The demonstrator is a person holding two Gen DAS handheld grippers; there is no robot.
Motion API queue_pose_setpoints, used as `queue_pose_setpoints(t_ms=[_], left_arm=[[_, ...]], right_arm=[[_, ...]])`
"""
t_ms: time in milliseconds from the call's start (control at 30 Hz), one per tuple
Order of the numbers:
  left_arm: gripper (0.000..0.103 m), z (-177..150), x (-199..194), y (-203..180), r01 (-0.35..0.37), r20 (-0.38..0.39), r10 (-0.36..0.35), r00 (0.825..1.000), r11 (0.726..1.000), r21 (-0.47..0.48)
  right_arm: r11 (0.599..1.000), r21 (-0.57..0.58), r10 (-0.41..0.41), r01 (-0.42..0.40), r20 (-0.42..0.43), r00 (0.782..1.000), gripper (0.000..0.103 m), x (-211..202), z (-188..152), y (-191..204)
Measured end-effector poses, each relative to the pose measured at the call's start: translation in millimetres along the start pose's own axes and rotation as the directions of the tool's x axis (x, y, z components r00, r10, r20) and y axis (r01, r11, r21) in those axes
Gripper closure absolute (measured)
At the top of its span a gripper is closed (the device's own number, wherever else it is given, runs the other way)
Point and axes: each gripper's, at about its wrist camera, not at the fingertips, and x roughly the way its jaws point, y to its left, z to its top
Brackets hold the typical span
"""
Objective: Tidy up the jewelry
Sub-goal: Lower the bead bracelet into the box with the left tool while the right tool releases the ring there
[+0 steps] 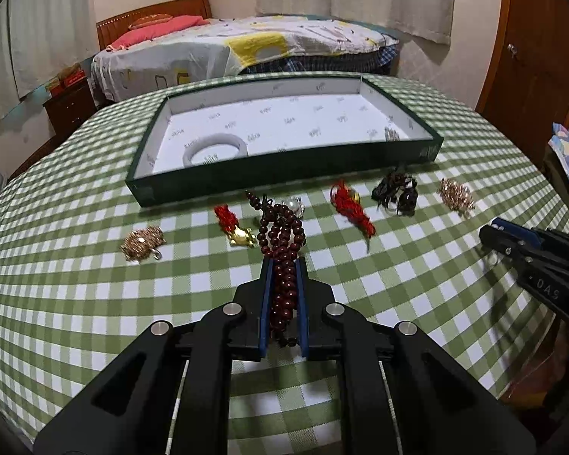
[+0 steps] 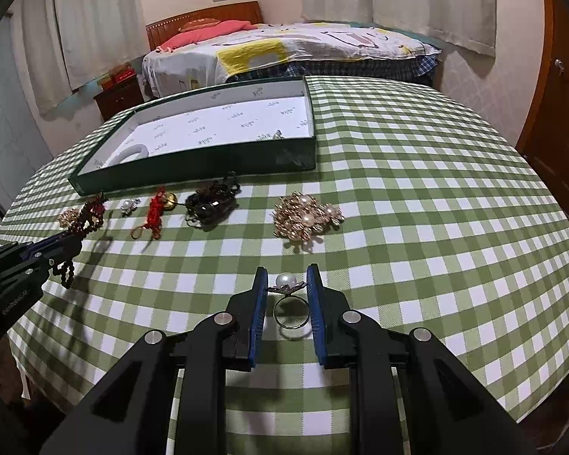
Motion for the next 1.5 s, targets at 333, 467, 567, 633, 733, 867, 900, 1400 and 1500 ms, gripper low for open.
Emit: queue_pose_setpoints(t_ms=[333,467,567,633,733,867,900,1400,1500], left_arm=[[0.091,34,-19,3,0.024,0.104,-0.024,0.994,1.0,0.006],[0.091,59,-16,5,0.034,0.149,-0.033,0.988,0.999,-0.002],[0.091,76,-10,6,0.028,0.187,-0.027,0.982,1.0,-0.004],[0.091,88,0,8,0.034,0.194,-0.03,0.981,0.999,-0.02],[0.091,101,21,9,0.037,0.187,-0.03,0.982,0.999,-0.033],[0.091,110,51,9,0.031,0.155,-0.024,0.988,0.998,-0.045],[0.091,111,58,10,0.029,0.143,-0.022,0.989,0.998,-0.05],[0.091,99,115,23,0.042,-0.014,-0.043,0.999,0.994,-0.098],[0.083,99,116,23,0.043,-0.016,-0.045,0.999,0.994,-0.104]], right_arm=[[0.998,-0.002,0.064,-0.064,0.071,0.995,0.081,-11,40,15],[0.995,-0.01,0.099,-0.099,0.107,0.989,0.081,-9,68,24],[0.994,-0.038,0.107,-0.103,0.141,0.984,0.081,-3,94,33],[0.993,-0.044,0.113,-0.108,0.151,0.982,0.081,3,105,38],[0.991,-0.04,0.131,-0.126,0.151,0.98,0.081,21,122,43],[0.992,-0.047,0.124,-0.119,0.121,0.985,0.081,51,130,48],[0.992,-0.048,0.12,-0.115,0.105,0.987,0.081,60,130,49],[0.992,-0.083,0.094,-0.096,-0.029,0.995,0.081,114,122,53],[0.992,-0.083,0.092,-0.094,-0.033,0.995,0.081,116,120,53]])
